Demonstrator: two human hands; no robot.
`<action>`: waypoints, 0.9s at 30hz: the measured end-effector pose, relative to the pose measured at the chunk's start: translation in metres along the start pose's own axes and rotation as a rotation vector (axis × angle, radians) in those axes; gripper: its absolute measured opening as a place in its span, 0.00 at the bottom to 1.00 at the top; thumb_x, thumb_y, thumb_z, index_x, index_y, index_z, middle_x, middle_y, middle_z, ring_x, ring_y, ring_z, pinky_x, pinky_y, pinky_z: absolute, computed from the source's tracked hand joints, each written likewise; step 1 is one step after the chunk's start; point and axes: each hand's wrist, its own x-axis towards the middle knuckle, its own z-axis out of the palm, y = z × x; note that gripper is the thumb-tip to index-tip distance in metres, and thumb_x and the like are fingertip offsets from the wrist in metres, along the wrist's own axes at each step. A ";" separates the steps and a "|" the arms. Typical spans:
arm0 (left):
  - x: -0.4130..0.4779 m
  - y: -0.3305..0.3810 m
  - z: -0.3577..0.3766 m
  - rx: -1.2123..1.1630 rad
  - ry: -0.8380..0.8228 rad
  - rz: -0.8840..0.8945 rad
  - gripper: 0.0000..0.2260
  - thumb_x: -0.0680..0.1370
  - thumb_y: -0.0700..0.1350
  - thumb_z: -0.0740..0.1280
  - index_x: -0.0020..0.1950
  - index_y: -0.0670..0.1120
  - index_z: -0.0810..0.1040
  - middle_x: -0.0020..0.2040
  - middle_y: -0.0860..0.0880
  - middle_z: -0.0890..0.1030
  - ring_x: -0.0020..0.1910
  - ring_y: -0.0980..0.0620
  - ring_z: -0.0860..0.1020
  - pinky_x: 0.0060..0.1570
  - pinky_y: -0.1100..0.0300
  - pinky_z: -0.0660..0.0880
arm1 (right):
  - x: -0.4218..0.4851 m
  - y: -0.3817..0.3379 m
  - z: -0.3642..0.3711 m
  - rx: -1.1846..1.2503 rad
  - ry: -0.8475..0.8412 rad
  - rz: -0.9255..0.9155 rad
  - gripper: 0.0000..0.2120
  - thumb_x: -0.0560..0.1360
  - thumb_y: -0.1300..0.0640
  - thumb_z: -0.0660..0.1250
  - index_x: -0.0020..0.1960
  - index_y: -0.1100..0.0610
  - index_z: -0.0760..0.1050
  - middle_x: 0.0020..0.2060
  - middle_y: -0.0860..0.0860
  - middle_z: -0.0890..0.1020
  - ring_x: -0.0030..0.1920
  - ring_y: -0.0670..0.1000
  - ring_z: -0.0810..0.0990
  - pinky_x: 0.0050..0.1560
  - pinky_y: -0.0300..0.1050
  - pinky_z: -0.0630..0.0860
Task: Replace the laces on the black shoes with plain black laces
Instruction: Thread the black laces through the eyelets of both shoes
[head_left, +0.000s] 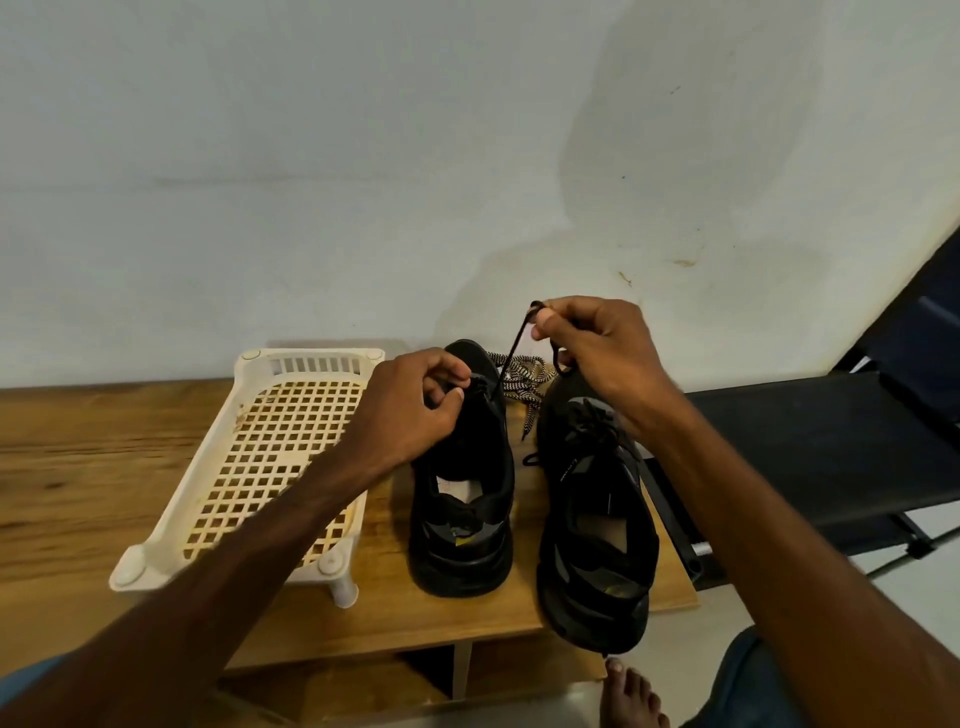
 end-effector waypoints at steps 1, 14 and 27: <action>0.000 -0.001 0.001 0.010 -0.006 0.005 0.08 0.76 0.39 0.72 0.54 0.47 0.84 0.46 0.57 0.85 0.38 0.57 0.82 0.42 0.72 0.77 | 0.000 0.000 -0.003 0.067 0.027 0.027 0.07 0.80 0.57 0.70 0.49 0.55 0.86 0.44 0.46 0.87 0.38 0.37 0.80 0.41 0.37 0.74; -0.003 0.004 0.005 -0.001 0.114 0.065 0.06 0.79 0.43 0.71 0.55 0.49 0.84 0.45 0.59 0.84 0.43 0.61 0.81 0.38 0.73 0.75 | -0.012 0.003 -0.004 -0.189 -0.106 0.065 0.08 0.81 0.61 0.68 0.58 0.55 0.83 0.40 0.47 0.88 0.41 0.44 0.87 0.54 0.45 0.84; -0.015 0.035 0.017 -0.364 0.084 0.039 0.07 0.79 0.47 0.72 0.55 0.46 0.82 0.42 0.54 0.86 0.42 0.56 0.85 0.41 0.64 0.81 | -0.019 -0.008 -0.001 0.180 -0.272 0.128 0.08 0.76 0.65 0.74 0.55 0.60 0.84 0.42 0.57 0.88 0.43 0.55 0.88 0.42 0.44 0.85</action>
